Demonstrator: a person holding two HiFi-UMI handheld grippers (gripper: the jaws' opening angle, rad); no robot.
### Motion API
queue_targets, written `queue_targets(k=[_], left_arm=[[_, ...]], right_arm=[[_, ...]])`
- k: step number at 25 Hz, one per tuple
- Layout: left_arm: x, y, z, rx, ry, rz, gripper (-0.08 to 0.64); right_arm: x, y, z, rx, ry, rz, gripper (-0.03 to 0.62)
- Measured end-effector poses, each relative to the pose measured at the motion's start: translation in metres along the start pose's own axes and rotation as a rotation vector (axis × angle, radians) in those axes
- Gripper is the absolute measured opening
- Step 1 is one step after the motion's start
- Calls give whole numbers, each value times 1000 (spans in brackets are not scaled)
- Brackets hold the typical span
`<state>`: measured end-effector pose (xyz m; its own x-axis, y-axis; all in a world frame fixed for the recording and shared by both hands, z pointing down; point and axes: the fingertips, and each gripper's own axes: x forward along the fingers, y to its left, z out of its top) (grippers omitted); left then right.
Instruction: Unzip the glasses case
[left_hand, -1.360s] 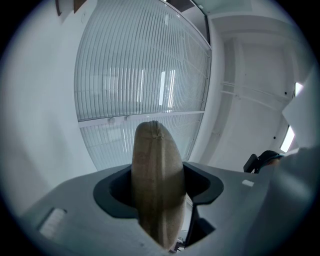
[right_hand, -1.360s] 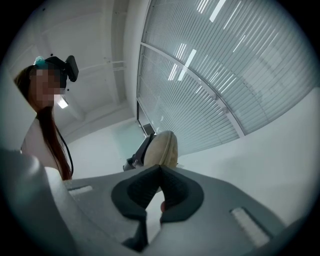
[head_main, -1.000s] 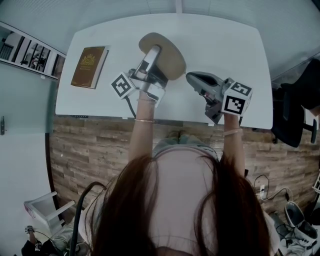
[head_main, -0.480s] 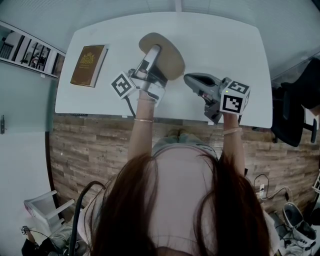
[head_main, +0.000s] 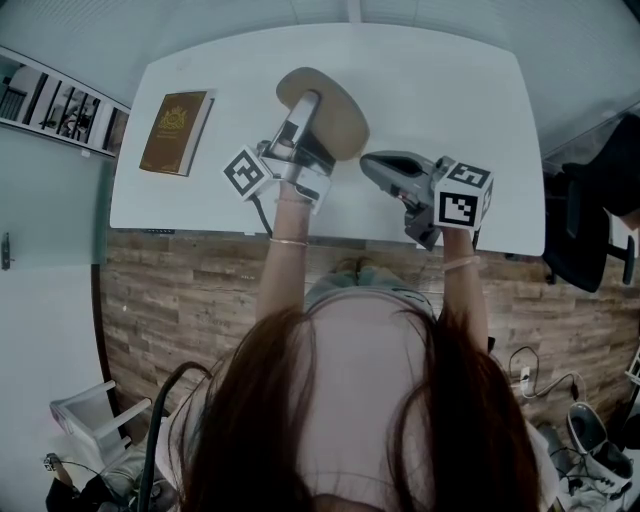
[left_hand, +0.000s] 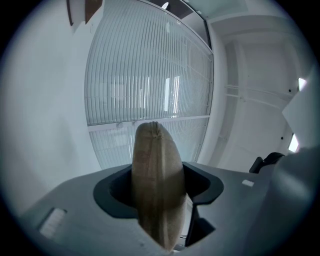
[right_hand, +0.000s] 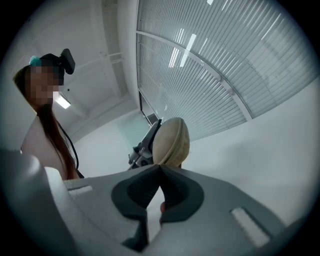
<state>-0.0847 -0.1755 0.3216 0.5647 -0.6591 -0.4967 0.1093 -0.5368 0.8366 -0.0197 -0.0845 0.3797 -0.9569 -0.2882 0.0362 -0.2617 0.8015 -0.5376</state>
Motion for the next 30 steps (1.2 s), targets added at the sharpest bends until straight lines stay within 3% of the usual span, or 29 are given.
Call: queue_targets(k=[15,30], left_arm=[[4,15,-7,23,-19,46,281],[10,17,-18,83,12,95,281]], right_arm=[[4,-5,-13,45,30,40,3],[5,-7,-20,61,28,17,3]])
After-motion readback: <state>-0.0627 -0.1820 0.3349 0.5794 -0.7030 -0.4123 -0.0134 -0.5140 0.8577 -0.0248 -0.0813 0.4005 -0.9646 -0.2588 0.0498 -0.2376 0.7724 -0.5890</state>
